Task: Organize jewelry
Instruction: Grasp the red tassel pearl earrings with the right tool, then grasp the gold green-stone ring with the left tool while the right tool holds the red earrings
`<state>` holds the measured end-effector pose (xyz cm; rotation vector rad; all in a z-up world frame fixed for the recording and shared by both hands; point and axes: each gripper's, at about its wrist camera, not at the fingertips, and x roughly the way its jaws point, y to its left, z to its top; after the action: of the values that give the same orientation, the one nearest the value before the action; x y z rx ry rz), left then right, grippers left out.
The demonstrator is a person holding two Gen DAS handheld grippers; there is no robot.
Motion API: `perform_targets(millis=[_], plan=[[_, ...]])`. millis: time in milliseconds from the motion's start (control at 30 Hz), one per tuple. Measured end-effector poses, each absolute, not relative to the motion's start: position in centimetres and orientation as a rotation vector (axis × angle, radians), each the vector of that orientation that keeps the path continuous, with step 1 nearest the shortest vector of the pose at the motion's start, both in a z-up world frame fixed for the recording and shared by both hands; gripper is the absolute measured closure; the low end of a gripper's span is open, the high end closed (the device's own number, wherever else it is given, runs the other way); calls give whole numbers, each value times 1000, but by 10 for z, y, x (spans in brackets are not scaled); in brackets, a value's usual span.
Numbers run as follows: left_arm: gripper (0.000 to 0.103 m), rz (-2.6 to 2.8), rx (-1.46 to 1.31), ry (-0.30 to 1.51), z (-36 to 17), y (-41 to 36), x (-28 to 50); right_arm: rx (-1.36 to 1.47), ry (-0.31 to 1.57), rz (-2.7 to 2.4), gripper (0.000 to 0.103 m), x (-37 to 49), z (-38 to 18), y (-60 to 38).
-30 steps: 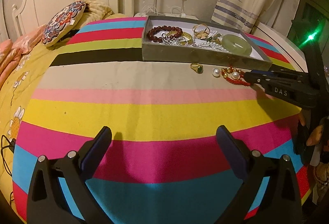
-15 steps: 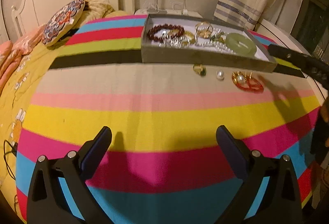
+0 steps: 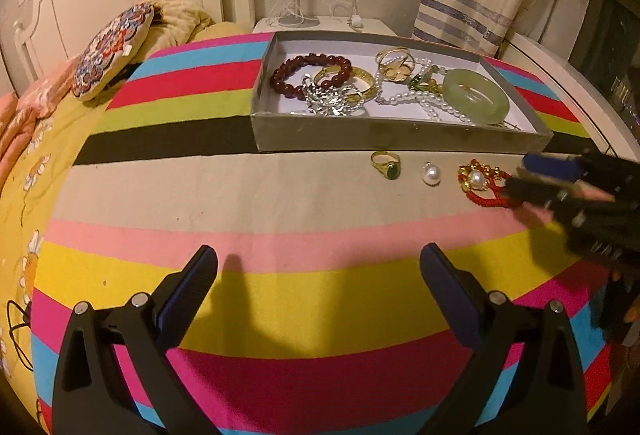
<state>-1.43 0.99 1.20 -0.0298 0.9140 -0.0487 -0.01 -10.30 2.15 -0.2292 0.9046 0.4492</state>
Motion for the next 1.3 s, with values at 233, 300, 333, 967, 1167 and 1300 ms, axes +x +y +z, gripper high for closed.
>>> perform_targets(millis=[233,300,333,967,1167,1300], plan=[[2,-36,-52,916,12,19,-13,-209,923,529,70,3,15,-106],[2,-35,-66,921,11,21,-12,-179,924,548,90,1,15,-112],[2,-35,-68,922,11,22,-12,-175,920,568,99,-2,15,-113],[20,-102,-110,911,11,6,18,-70,676,574,99,-10,91,-108],[42,-122,-79,901,12,-7,34,-47,616,563,99,-19,114,-122],[48,-118,-24,894,10,-19,42,-40,607,555,98,-20,116,-128]])
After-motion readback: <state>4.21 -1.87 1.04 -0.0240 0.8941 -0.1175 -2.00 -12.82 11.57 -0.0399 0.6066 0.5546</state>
